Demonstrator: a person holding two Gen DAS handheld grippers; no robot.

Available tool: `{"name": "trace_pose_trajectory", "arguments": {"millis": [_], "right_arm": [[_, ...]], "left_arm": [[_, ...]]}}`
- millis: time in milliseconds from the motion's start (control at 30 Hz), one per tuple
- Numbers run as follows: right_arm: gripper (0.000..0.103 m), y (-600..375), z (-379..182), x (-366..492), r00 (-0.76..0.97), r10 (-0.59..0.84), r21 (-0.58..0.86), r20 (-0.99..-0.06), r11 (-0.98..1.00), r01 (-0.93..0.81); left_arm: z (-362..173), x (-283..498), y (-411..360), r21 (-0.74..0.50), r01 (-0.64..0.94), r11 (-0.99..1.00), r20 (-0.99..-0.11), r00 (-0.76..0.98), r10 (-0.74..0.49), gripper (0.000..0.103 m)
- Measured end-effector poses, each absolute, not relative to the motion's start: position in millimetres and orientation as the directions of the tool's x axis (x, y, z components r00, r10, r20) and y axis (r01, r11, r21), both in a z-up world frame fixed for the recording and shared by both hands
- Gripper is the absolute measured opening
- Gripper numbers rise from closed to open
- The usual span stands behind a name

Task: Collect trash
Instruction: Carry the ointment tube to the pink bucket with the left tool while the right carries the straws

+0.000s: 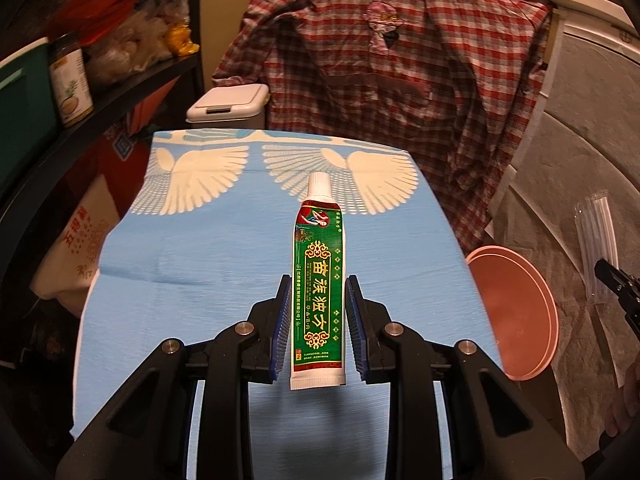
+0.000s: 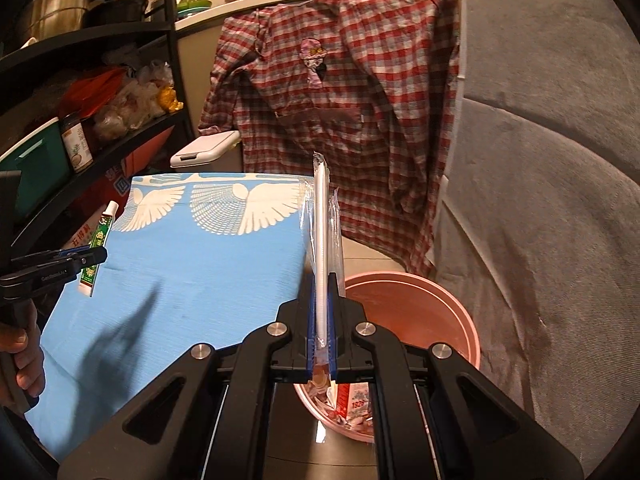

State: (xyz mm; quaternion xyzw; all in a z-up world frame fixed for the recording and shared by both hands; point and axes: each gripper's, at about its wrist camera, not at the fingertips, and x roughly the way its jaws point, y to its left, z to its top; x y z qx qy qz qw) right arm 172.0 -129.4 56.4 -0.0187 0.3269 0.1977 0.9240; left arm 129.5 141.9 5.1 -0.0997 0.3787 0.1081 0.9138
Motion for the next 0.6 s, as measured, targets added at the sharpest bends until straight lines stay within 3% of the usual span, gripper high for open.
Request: {"name": "trace_pose_trajectory", "arguments": {"millis": [600], "right_arm": [[0.005, -163, 46, 182, 0.711, 0.313, 0.104, -0.63, 0.941, -0.322]], "left_arm": [[4, 152, 99, -0.109, -0.209, 0.972, -0.712, 0.699, 0.07, 0.026]]}}
